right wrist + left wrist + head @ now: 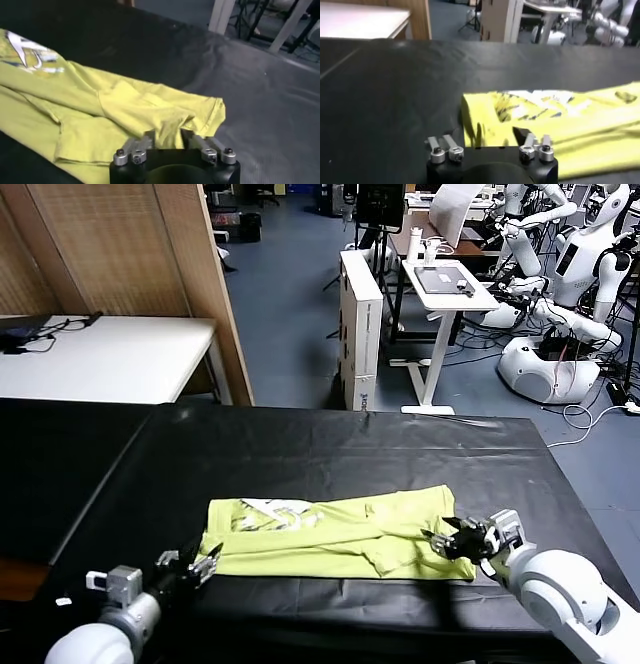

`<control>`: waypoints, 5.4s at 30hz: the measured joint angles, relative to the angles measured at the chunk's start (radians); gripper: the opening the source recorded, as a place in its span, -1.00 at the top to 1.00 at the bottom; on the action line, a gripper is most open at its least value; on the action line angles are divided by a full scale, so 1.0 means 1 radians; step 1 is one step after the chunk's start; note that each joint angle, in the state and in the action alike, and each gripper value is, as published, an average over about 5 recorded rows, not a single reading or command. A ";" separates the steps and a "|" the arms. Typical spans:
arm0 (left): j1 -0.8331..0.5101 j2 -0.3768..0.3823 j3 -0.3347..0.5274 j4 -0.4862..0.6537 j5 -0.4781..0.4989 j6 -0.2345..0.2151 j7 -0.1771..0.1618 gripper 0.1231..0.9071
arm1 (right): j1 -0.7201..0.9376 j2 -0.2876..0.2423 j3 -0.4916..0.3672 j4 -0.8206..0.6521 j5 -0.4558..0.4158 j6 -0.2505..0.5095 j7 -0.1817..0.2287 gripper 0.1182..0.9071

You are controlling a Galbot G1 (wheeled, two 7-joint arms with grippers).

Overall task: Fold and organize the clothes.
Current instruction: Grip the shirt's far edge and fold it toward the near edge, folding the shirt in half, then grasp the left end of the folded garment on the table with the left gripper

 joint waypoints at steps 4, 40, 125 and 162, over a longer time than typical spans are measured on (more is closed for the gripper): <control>-0.066 -0.007 0.027 0.051 0.008 -0.007 0.002 -1.00 | 0.042 0.044 -0.016 -0.060 -0.015 0.040 -0.001 -1.00; -0.199 -0.027 0.112 0.233 0.030 -0.002 0.023 -0.66 | 0.114 0.177 -0.053 -0.285 -0.075 0.088 -0.002 -0.37; 0.008 0.015 0.001 0.111 -0.275 0.023 0.080 -1.00 | -0.204 0.112 0.208 0.006 -0.061 0.400 -0.140 -1.00; 0.010 0.000 0.018 0.116 -0.209 0.003 0.100 0.84 | -0.162 0.134 0.176 -0.003 -0.072 0.395 -0.137 -1.00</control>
